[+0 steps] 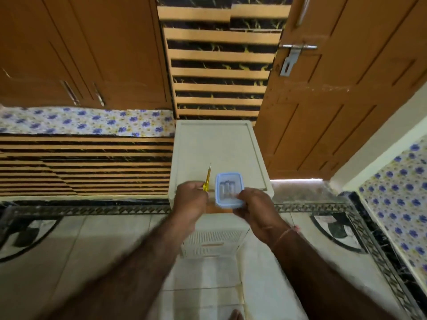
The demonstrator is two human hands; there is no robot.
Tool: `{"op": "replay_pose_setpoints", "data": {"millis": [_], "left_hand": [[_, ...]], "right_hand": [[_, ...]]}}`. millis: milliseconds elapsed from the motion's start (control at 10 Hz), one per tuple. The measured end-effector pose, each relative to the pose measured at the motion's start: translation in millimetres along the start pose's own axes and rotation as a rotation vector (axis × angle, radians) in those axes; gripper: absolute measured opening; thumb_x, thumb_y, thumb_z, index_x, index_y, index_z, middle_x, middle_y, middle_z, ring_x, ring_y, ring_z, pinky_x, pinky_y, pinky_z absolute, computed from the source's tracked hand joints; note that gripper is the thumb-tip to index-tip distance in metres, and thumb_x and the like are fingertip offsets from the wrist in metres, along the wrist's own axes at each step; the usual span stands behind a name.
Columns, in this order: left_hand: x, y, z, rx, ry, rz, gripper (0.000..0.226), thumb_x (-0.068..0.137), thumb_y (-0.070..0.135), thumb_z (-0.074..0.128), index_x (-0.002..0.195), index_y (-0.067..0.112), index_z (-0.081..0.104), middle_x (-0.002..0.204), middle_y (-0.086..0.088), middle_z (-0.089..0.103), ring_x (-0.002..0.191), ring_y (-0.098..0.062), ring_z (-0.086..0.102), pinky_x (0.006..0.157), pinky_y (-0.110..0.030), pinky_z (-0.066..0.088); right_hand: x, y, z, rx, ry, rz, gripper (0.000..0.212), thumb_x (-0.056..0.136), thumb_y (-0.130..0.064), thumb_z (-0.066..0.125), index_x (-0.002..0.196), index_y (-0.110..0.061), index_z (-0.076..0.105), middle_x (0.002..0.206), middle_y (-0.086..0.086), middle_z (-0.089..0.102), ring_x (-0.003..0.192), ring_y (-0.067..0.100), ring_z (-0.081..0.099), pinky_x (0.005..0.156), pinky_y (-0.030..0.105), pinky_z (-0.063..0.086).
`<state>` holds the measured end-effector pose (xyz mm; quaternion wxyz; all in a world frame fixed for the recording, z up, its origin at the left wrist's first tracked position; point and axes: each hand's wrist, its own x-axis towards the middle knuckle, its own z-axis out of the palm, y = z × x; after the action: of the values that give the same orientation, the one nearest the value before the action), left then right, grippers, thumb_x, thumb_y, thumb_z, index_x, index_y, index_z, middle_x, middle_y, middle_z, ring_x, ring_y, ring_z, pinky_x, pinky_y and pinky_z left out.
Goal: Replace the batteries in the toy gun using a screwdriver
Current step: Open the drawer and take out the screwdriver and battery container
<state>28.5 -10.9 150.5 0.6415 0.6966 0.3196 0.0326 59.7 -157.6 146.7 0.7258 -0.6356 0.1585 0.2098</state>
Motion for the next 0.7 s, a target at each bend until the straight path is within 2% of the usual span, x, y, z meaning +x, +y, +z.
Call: {"op": "replay_pose_setpoints", "data": {"millis": [100,200,300,400,500,600,700], "left_hand": [[36.9,17.7,15.5,0.037,0.043,-0.017,0.017,0.083,-0.003,0.064,0.083,0.013,0.071,0.085,-0.006,0.067,0.081,-0.022,0.062,0.060,-0.024,0.046],[78.7,13.6,32.7,0.143,0.091,-0.057,0.020,0.080,0.001,0.067,0.100,0.004,0.071,0.102,-0.014,0.072,0.090,-0.029,0.067,0.065,-0.027,0.051],[102.9,5.4,43.3,0.342,0.151,-0.079,0.026,0.079,0.006,0.072,0.105,0.004,0.069,0.107,-0.015,0.070,0.095,-0.032,0.068,0.069,-0.031,0.055],[112.8,-0.2,48.7,0.530,0.157,-0.074,0.028,0.080,0.011,0.075,0.106,0.005,0.066,0.109,-0.015,0.069,0.098,-0.032,0.067,0.077,-0.035,0.059],[123.3,-1.2,55.2,0.658,0.164,-0.042,0.031,0.083,0.013,0.075,0.110,0.004,0.063,0.114,-0.015,0.068,0.106,-0.033,0.065,0.084,-0.035,0.055],[133.0,0.6,59.4,0.719,0.185,-0.013,0.033,0.083,0.015,0.075,0.111,0.003,0.064,0.115,-0.016,0.068,0.107,-0.033,0.065,0.086,-0.035,0.055],[137.7,0.1,59.0,0.671,0.170,0.008,0.035,0.084,0.019,0.074,0.114,0.003,0.066,0.119,-0.016,0.067,0.112,-0.034,0.062,0.091,-0.035,0.051]], "right_hand": [[36.1,-17.2,-0.5,-0.090,0.119,-0.040,0.007,0.086,-0.007,0.063,0.080,-0.005,0.065,0.082,0.015,0.062,0.070,0.024,0.059,0.062,0.034,0.050],[65.6,-25.0,-1.9,-0.211,0.118,-0.023,0.020,0.081,-0.010,0.067,0.095,0.004,0.066,0.070,0.005,0.056,0.058,0.015,0.052,0.056,0.028,0.046],[85.4,-28.8,-1.9,-0.256,0.103,-0.006,0.028,0.081,-0.010,0.067,0.105,0.004,0.066,0.084,0.015,0.066,0.066,0.017,0.056,0.065,0.030,0.051],[93.5,-28.1,0.4,-0.194,0.137,0.035,0.012,0.086,-0.013,0.065,0.097,-0.008,0.067,0.116,0.025,0.066,0.095,0.033,0.067,0.082,0.035,0.054],[107.6,-31.3,-6.8,-0.687,0.023,-0.089,0.036,0.098,-0.027,0.050,0.132,-0.017,0.055,0.124,0.016,0.064,0.114,0.033,0.060,0.096,0.033,0.047],[112.1,-26.9,-7.8,-0.525,0.139,-0.042,0.033,0.090,-0.034,0.062,0.113,-0.012,0.069,0.111,0.016,0.071,0.102,0.032,0.067,0.089,0.034,0.053],[116.8,-17.7,-10.7,-0.634,0.207,-0.148,0.037,0.081,-0.044,0.069,0.086,-0.008,0.075,0.088,0.013,0.074,0.079,0.026,0.067,0.080,0.035,0.057]]}}
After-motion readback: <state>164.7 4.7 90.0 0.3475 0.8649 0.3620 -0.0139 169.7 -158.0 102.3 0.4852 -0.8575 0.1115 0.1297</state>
